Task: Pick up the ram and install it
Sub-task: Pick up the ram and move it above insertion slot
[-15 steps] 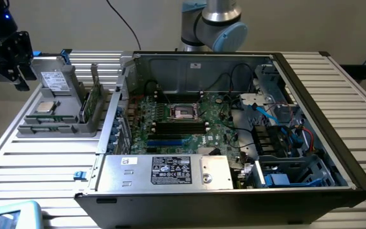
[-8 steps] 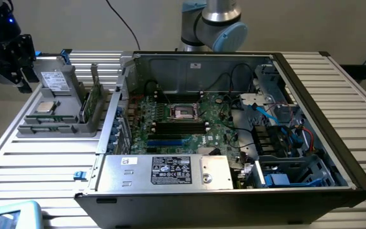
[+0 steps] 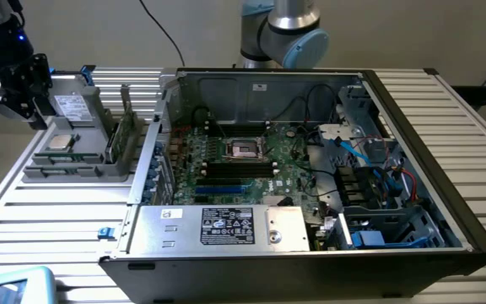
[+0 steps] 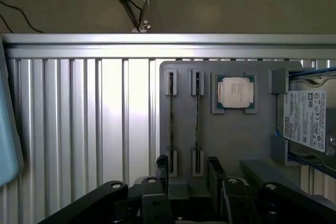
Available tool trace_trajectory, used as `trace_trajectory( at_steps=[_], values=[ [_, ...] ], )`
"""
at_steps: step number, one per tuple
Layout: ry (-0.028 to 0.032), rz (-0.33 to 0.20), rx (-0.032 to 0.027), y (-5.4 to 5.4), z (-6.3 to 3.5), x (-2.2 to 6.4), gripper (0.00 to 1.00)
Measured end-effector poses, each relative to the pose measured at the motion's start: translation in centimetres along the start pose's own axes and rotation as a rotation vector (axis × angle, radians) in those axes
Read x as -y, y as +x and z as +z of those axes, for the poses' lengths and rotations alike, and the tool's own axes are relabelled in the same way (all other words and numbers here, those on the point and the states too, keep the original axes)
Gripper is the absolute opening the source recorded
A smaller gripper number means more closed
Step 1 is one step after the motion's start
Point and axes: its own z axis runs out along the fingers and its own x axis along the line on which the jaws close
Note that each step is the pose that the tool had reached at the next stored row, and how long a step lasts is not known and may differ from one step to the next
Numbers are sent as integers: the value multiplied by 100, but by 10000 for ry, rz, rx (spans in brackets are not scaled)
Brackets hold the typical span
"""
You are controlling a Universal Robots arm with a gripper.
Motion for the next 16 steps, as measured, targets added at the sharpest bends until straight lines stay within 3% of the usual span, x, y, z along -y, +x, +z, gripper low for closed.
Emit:
trace_trajectory(
  at_steps=[11,16],
  values=[
    [0,2,1,13,199,-11,43],
    [-3,1,2,80,290,-2,43]
  ],
)
